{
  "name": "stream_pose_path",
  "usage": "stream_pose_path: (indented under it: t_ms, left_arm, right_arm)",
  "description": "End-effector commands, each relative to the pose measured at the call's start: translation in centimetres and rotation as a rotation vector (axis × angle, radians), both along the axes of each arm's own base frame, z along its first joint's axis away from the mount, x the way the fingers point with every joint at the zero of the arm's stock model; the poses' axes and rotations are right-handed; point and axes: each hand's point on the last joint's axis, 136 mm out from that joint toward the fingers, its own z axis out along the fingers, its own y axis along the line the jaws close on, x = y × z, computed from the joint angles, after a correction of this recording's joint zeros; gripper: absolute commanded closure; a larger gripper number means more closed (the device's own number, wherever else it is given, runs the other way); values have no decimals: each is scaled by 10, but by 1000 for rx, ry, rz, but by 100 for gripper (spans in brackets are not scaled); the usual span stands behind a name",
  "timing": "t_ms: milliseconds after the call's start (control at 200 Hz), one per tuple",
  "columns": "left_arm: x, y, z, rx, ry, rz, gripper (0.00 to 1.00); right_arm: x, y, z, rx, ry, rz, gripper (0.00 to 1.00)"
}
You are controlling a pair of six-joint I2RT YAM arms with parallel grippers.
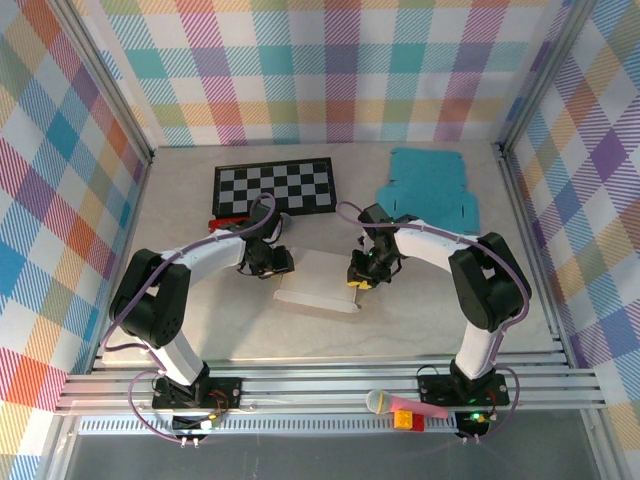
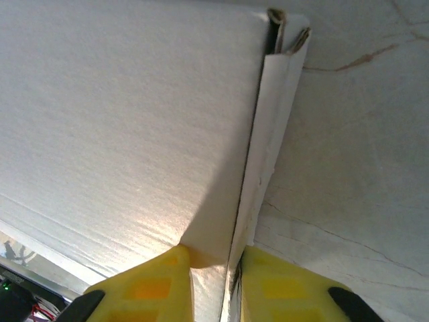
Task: Fold the paper box
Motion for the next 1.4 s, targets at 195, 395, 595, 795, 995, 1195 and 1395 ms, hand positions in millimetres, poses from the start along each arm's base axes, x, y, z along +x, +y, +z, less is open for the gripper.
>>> stream_pose_path:
  t_ms: [195,395,595,795,995,1195,1395]
  left_arm:
    - [-18,-1,-3,-13,30,-7,77]
    - [-24,0,-8,-16,40,-8,82]
    - [-29,1,-11,-22,43,-8,85]
    - [-34,4,-16,-27,47,14,86]
    - [-41,7,-22,-39,43,39,90]
    - [-43,14,-24,-40,40,72,93]
    - [-45,22,-30,-100,50,105,94]
  right_arm:
    - [-2,-13,-13,-81,4,21,83]
    - [5,-12,6,1,-73,52,52]
    - [11,-9,16,148,-108,54,34]
    - [17,-12,5,192,-73,33,32]
    - [19,3,12,305,-84,78,31]
    - [22,7,12,341,-59,92,30]
    - [19,16,18,420,-29,123,30]
